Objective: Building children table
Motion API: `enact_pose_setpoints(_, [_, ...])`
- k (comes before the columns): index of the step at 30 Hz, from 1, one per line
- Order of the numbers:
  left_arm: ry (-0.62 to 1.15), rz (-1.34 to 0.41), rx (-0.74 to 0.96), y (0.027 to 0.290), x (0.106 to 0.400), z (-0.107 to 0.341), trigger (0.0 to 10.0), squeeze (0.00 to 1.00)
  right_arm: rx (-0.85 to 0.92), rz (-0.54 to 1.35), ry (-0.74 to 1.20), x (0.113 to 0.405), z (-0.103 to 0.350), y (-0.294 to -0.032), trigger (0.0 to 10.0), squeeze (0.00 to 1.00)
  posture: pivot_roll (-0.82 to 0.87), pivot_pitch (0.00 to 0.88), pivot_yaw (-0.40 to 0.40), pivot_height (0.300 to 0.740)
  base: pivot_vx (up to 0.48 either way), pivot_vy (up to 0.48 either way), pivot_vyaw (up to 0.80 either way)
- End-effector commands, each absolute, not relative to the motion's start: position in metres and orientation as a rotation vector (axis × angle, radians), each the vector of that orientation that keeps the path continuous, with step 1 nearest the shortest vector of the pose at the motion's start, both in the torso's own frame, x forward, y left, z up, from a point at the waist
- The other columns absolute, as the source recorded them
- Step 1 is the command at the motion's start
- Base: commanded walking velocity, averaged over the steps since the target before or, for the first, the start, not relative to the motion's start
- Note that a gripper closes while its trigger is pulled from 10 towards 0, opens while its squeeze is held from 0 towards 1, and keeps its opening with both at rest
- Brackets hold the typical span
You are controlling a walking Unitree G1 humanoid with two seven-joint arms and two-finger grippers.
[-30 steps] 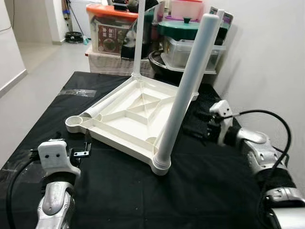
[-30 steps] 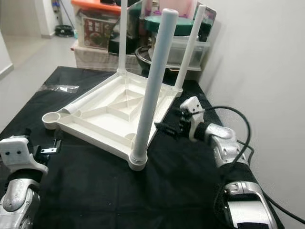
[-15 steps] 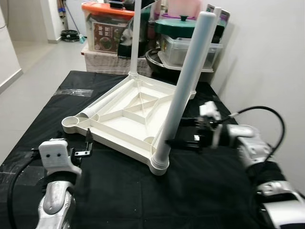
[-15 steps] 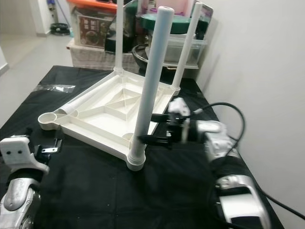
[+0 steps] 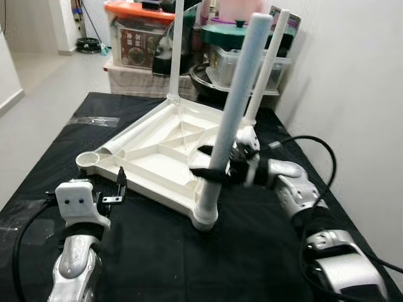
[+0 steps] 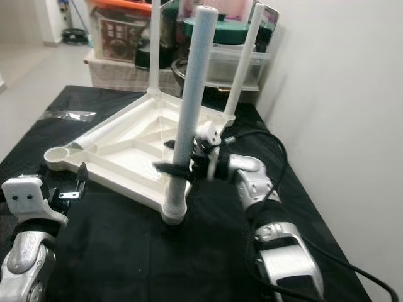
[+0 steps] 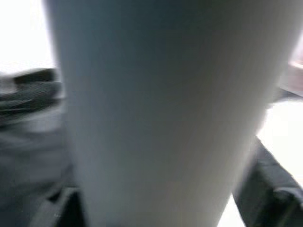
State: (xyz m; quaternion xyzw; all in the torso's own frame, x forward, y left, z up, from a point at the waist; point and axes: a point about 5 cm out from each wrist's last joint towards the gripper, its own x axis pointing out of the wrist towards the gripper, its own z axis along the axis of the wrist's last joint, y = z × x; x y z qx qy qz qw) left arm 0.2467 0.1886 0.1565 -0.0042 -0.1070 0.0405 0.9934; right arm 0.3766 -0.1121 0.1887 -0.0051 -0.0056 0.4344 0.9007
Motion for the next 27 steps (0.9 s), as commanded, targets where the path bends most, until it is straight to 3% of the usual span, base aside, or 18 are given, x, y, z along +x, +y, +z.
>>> enact_pose_setpoints(1, [-0.188,0.074,-0.011,0.187,0.246,0.151,10.0,0.00,0.039,0.359,0.081,0.392,0.182,-0.156,0.0,0.00,0.07,0.000,-0.153,0.740,0.000,0.000,0.00])
enact_pose_setpoints(2, [-0.188,0.074,-0.011,0.187,0.246,0.151,10.0,0.00,0.039,0.359,0.081,0.392,0.182,-0.156,0.0,0.00,0.07,0.000,-0.153,0.740,0.000,0.000,0.00])
enact_pose_setpoints(3, [-0.187,0.074,-0.011,0.187,0.245,0.150,10.0,0.00,0.114,0.124,0.117,0.392,0.175,-0.173,0.0,0.00,0.07,0.000,-0.153,0.740,0.000,0.000,0.00])
enact_pose_setpoints(4, [-0.187,0.074,-0.011,0.187,0.245,0.150,10.0,0.00,0.114,0.124,0.117,0.392,0.175,-0.173,0.0,0.00,0.07,0.000,-0.153,0.740,0.000,0.000,0.00])
enact_pose_setpoints(6, [-0.179,0.071,-0.011,0.186,0.244,0.149,10.0,0.00,0.182,-0.152,0.154,0.368,0.158,-0.188,0.0,0.00,0.07,0.000,-0.141,0.740,0.000,0.000,0.00])
enact_pose_setpoints(12, [-0.167,0.060,-0.012,0.184,0.243,0.147,10.0,0.00,0.166,-0.200,0.134,0.339,0.158,-0.170,0.0,0.00,0.05,0.000,-0.128,0.740,0.000,0.000,0.00])
enact_pose_setpoints(13, [-0.165,0.057,-0.011,0.183,0.243,0.147,10.0,0.00,0.158,-0.156,0.138,0.338,0.161,-0.158,3.0,0.00,0.05,0.000,-0.127,0.740,0.000,0.000,0.00])
enact_pose_setpoints(16, [-0.164,0.056,-0.010,0.183,0.243,0.147,10.0,0.00,0.154,-0.127,0.142,0.337,0.163,-0.150,3.0,0.00,0.05,0.000,-0.127,0.740,0.000,0.000,0.00])
enact_pose_setpoints(17, [-0.162,0.057,-0.009,0.184,0.243,0.146,10.0,0.00,0.132,-0.064,0.136,0.339,0.169,-0.139,10.0,0.00,0.06,0.000,-0.131,0.740,0.000,0.000,0.00])
enact_pose_setpoints(19, [-0.161,0.058,-0.007,0.184,0.243,0.146,10.0,0.00,0.127,-0.002,0.091,0.342,0.177,-0.132,10.0,0.00,0.06,0.000,-0.132,0.740,0.000,0.000,0.00])
enact_pose_setpoints(20, [-0.161,0.060,-0.005,0.185,0.243,0.146,10.0,0.00,0.131,0.054,0.046,0.345,0.187,-0.128,10.0,1.00,0.06,0.000,-0.135,0.740,0.000,0.000,0.00])
enact_pose_setpoints(25, [-0.162,0.064,-0.003,0.186,0.242,0.147,10.0,0.00,0.187,0.246,-0.010,0.348,0.207,-0.113,10.0,1.00,0.07,0.000,-0.138,0.740,0.000,0.000,0.00])
enact_pose_setpoints(26, [-0.162,0.063,-0.004,0.185,0.243,0.147,10.0,0.00,0.180,0.417,-0.051,0.347,0.219,-0.106,10.0,0.49,0.07,0.000,-0.136,0.740,0.000,0.000,0.00])
enact_pose_setpoints(27, [-0.162,0.063,-0.004,0.185,0.243,0.147,10.0,0.00,0.180,0.417,-0.051,0.347,0.219,-0.106,10.0,0.49,0.07,0.000,-0.136,0.740,0.000,0.000,0.00])
